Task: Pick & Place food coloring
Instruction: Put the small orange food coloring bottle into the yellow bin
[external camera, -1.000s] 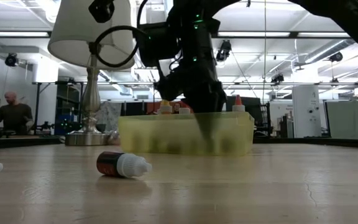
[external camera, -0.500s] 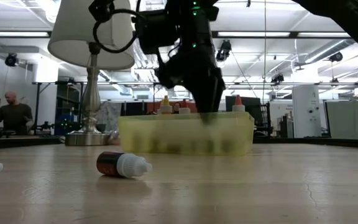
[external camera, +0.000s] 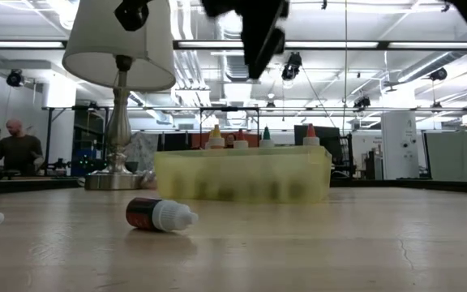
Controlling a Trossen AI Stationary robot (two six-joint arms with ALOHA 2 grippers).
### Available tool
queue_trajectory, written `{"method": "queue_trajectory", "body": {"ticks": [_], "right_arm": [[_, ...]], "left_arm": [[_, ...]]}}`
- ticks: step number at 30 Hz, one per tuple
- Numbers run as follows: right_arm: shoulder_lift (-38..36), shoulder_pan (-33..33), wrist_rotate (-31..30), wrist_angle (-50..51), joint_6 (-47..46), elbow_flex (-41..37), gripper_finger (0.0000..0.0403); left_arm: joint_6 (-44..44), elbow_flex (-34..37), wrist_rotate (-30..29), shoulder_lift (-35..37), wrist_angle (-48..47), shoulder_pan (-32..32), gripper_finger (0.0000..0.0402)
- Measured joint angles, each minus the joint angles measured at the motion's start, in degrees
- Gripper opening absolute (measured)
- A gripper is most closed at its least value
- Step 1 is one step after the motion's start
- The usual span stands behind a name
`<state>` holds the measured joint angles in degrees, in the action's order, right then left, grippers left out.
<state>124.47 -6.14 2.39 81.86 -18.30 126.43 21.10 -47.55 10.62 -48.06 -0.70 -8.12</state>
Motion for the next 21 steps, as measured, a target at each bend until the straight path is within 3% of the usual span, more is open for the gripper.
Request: {"method": "queue_trajectory", "body": {"ticks": [6,10,15,21], "right_arm": [[-3.33,-6.88,-5.76,-0.39,-2.40,-1.15,0.0176],[-5.41,-11.19,-7.65,-2.19,-7.22,-2.44,0.0175],[-7.55,-16.42,-14.44,-6.03,-12.03,-6.10,0.0170],[-8.53,-19.81,-15.87,-7.54,-19.52,-9.72,0.0161]], "left_arm": [[0.53,0.00,-0.01,1.79,-7.18,0.10,0.0141],[0.43,0.00,-0.01,3.51,-10.06,0.64,0.0087],[0.44,-0.02,-0.04,4.88,-12.79,0.94,0.0011],[2.20,-0.02,-0.01,5.92,-15.21,1.95,0.0001]]}}
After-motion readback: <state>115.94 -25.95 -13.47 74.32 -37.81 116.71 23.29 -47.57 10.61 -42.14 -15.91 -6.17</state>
